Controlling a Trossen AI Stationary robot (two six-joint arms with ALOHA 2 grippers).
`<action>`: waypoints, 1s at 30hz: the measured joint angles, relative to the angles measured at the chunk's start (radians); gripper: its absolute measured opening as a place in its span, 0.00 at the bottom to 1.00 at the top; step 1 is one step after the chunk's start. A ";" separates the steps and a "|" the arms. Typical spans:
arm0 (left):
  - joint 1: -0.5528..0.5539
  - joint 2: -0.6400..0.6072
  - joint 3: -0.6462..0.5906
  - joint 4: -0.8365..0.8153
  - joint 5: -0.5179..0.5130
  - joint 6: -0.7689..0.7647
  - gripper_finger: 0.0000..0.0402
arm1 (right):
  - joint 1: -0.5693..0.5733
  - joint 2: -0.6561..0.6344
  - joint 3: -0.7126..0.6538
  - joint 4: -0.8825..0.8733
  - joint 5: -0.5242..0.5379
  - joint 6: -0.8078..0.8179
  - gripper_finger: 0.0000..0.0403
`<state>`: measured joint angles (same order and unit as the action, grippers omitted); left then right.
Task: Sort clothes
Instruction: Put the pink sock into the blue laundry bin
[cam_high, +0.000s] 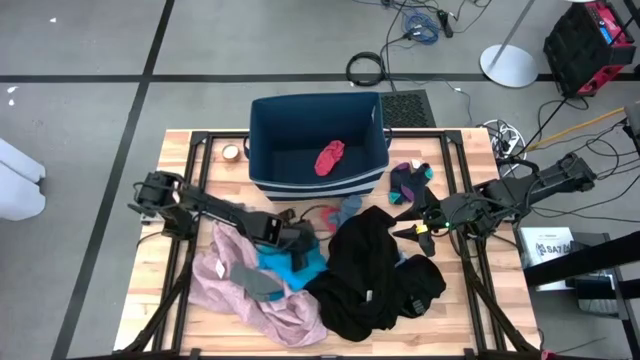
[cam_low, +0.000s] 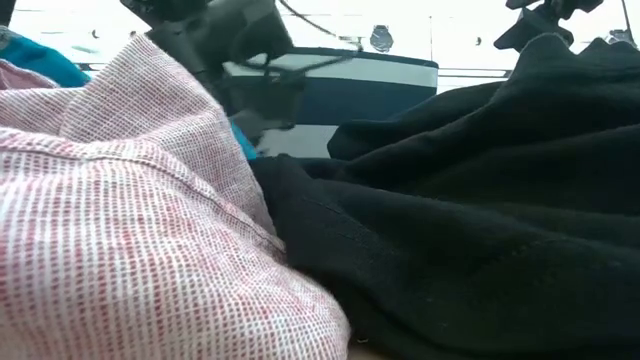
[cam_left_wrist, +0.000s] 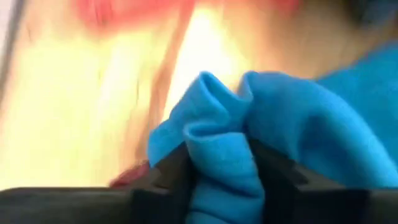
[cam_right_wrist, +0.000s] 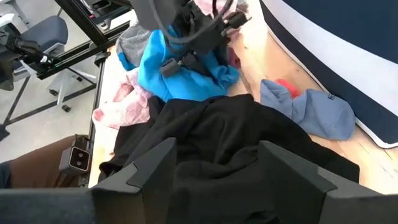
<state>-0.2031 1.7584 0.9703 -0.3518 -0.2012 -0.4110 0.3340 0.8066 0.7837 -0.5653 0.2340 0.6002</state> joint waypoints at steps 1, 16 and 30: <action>-0.011 0.000 0.000 -0.037 0.000 -0.003 0.29 | 0.000 0.000 0.000 0.000 0.000 0.000 0.53; -0.044 -0.030 0.000 0.022 -0.006 0.061 0.26 | 0.000 0.000 0.000 -0.004 0.001 0.016 0.53; -0.017 -0.145 0.120 -0.013 -0.033 0.215 0.37 | 0.000 0.000 0.000 -0.016 0.001 0.012 0.53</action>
<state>-0.2201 1.6131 1.0900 -0.3646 -0.2338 -0.1961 0.3340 0.8062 0.7834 -0.5809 0.2353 0.6123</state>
